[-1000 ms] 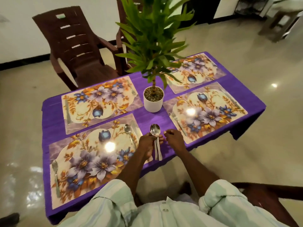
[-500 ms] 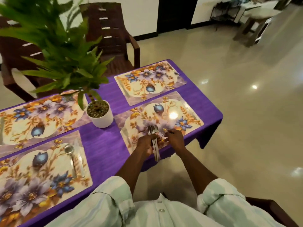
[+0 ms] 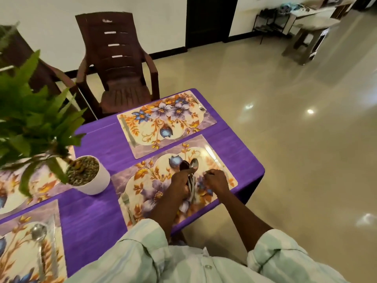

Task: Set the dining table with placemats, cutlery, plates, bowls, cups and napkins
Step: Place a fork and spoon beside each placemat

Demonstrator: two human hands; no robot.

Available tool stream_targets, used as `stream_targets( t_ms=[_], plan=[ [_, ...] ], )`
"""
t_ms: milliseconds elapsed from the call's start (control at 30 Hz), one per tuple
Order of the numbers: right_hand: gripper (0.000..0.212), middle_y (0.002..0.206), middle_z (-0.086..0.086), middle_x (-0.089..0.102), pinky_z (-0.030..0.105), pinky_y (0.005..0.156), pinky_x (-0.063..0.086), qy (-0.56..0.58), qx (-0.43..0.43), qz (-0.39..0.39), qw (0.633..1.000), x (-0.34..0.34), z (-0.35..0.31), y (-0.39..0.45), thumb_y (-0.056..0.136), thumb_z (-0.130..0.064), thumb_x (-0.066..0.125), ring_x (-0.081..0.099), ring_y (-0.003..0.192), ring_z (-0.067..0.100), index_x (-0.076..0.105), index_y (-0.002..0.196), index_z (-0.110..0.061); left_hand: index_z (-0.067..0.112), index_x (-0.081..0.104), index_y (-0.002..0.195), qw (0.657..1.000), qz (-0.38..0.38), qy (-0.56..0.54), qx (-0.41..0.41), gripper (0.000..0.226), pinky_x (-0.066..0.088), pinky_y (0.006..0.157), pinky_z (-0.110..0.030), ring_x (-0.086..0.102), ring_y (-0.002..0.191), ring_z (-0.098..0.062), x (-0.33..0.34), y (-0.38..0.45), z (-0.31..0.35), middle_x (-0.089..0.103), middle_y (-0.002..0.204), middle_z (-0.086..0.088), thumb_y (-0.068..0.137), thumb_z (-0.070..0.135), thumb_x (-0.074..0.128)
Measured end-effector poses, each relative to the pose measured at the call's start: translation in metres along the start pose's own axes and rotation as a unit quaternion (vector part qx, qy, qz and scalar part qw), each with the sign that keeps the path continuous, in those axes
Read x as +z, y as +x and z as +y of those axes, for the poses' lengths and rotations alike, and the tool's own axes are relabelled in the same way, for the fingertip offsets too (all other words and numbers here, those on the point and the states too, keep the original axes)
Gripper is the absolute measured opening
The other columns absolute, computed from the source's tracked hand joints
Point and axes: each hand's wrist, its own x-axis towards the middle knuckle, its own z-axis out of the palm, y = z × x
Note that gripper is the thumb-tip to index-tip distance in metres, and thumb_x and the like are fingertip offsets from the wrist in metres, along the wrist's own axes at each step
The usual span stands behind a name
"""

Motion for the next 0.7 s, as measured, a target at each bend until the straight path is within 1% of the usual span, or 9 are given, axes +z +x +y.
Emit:
stream_targets(
  t_ms=[67,100,133,200,267,367,533,633,700],
  plan=[
    [0.02,0.074,0.016,0.07,0.034,0.059,0.048,-0.019,-0.004,0.007,1.0,-0.01,-0.004,0.019,0.085,-0.014,0.06,0.06,0.062,0.017,0.068,0.076,0.002,-0.005,0.07,0.101,0.999,-0.038,-0.031,-0.007,0.06,0.051,0.092,-0.046,0.066,0.086,-0.037,0.014,0.014,0.008,0.069,0.1,-0.024,0.056,0.029,0.091],
    [0.02,0.074,0.016,0.07,0.037,0.06,0.05,-0.018,-0.002,0.009,1.0,-0.014,-0.007,0.03,0.084,-0.015,0.061,0.06,0.062,0.018,0.068,0.076,0.003,-0.003,0.071,0.101,0.998,-0.054,-0.029,-0.006,0.062,0.052,0.093,-0.046,0.068,0.09,-0.038,0.022,-0.014,0.023,0.069,0.104,-0.023,0.053,0.03,0.092],
    [0.02,0.073,0.016,0.07,0.04,0.061,0.05,-0.018,0.003,0.008,1.0,-0.018,-0.009,0.04,0.084,-0.015,0.062,0.062,0.063,0.019,0.067,0.075,0.002,-0.002,0.072,0.096,0.998,-0.062,-0.028,0.001,0.054,0.054,0.088,-0.043,0.069,0.085,-0.036,0.026,-0.029,0.032,0.072,0.096,-0.021,0.057,0.03,0.09],
    [0.018,0.072,0.015,0.07,0.039,0.059,0.049,-0.007,0.015,-0.007,1.0,-0.02,-0.013,0.058,0.084,-0.013,0.062,0.065,0.063,0.024,0.068,0.074,0.0,0.006,0.069,0.063,0.997,-0.069,-0.015,-0.019,0.027,0.051,0.062,-0.027,0.062,0.049,-0.021,0.03,-0.042,0.044,0.066,0.057,-0.009,0.075,0.028,0.079],
    [0.015,0.073,0.014,0.071,0.036,0.059,0.048,-0.002,0.023,-0.021,1.0,-0.021,-0.019,0.069,0.084,-0.012,0.062,0.067,0.063,0.026,0.07,0.075,-0.003,0.016,0.052,0.04,0.997,-0.047,-0.041,-0.042,0.048,0.033,0.043,-0.02,0.041,0.029,-0.013,0.032,-0.036,0.045,0.046,0.038,0.002,0.08,0.029,0.076],
    [0.014,0.072,0.013,0.07,0.032,0.057,0.047,0.002,0.027,-0.052,0.998,-0.02,-0.023,0.08,0.086,-0.008,0.061,0.065,0.059,0.021,0.07,0.074,-0.006,0.019,0.041,0.048,0.997,0.007,-0.07,-0.044,0.049,0.022,0.038,-0.019,0.026,0.032,-0.011,0.034,-0.023,0.044,0.033,0.042,0.003,0.075,0.031,0.08],
    [0.014,0.074,0.017,0.071,0.035,0.057,0.049,0.006,0.039,-0.093,0.995,-0.028,-0.017,0.104,0.084,-0.01,0.062,0.064,0.057,0.021,0.07,0.072,-0.009,0.018,0.045,0.06,0.993,0.048,-0.108,-0.021,0.036,0.019,0.035,-0.016,0.023,0.03,-0.009,0.048,-0.019,0.045,0.03,0.04,0.005,0.082,0.016,0.073],
    [0.011,0.071,0.017,0.069,0.027,0.048,0.047,0.027,0.033,-0.126,0.991,-0.043,-0.021,0.115,0.085,-0.002,0.061,0.062,0.055,0.021,0.068,0.077,-0.004,0.012,0.053,0.07,0.988,0.086,-0.128,-0.006,0.02,0.016,0.034,-0.013,0.02,0.027,-0.007,0.063,-0.02,0.044,0.026,0.037,0.007,0.087,0.008,0.063],
    [0.01,0.068,0.015,0.067,0.024,0.045,0.044,0.032,0.018,-0.151,0.988,-0.056,-0.028,0.123,0.087,-0.002,0.061,0.061,0.051,0.019,0.068,0.079,-0.004,0.013,0.049,0.066,0.982,0.113,-0.152,0.0,0.025,0.016,0.034,-0.013,0.019,0.027,-0.008,0.077,-0.023,0.043,0.026,0.038,0.006,0.085,0.006,0.065]
  ],
)
